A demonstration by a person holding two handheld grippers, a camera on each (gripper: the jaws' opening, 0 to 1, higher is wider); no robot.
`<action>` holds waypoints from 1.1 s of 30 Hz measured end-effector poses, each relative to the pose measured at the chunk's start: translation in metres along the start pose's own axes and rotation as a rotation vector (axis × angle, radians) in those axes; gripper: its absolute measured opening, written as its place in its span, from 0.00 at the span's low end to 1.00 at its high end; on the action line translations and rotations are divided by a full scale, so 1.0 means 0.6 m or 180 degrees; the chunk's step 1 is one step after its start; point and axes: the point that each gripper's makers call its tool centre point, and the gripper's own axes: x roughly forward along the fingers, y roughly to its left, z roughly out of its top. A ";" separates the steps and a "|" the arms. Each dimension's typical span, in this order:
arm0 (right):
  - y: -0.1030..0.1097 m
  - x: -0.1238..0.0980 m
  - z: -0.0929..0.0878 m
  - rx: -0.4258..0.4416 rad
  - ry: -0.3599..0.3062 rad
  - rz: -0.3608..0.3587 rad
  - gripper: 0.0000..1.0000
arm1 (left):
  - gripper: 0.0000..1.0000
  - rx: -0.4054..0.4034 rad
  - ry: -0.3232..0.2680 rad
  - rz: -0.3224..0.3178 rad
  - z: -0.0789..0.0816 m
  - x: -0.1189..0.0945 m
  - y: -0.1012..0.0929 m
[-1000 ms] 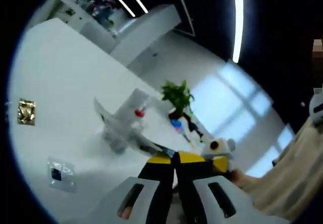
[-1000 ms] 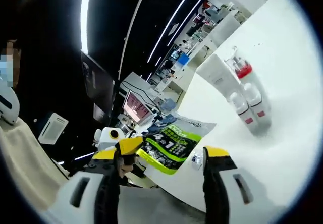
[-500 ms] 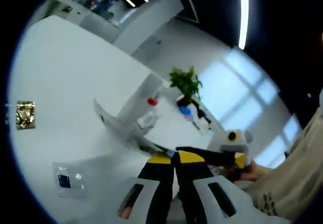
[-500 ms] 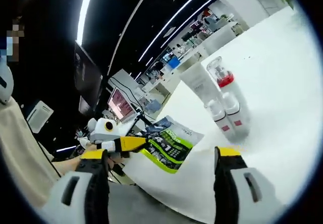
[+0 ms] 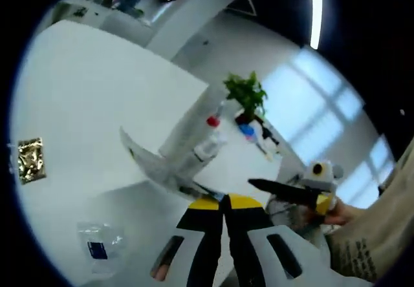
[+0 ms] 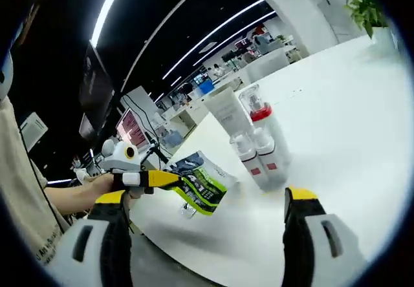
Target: Arrange the skincare products in the storage area until every visible bottle or jar stands upright without overlapping.
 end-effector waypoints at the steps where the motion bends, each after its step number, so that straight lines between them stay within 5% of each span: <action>1: -0.001 -0.001 0.000 0.0005 0.0003 -0.0006 1.00 | 0.00 -0.0002 0.0008 0.0014 -0.001 0.001 0.004; 12: -0.021 -0.018 0.003 0.0029 0.0004 -0.0149 1.00 | 0.00 -0.0015 0.0273 0.0270 -0.045 0.015 0.061; 16: -0.024 -0.019 0.004 -0.0029 -0.0002 -0.0184 1.00 | 0.00 0.0083 0.0519 0.0539 -0.073 0.012 0.095; 26: -0.028 -0.022 0.005 -0.0024 -0.0038 -0.0223 1.00 | 0.00 0.0134 0.0720 0.0954 -0.095 0.010 0.140; 33: -0.028 -0.022 0.005 -0.0017 -0.0046 -0.0223 1.00 | 0.05 0.0496 0.0934 0.1269 -0.110 0.005 0.158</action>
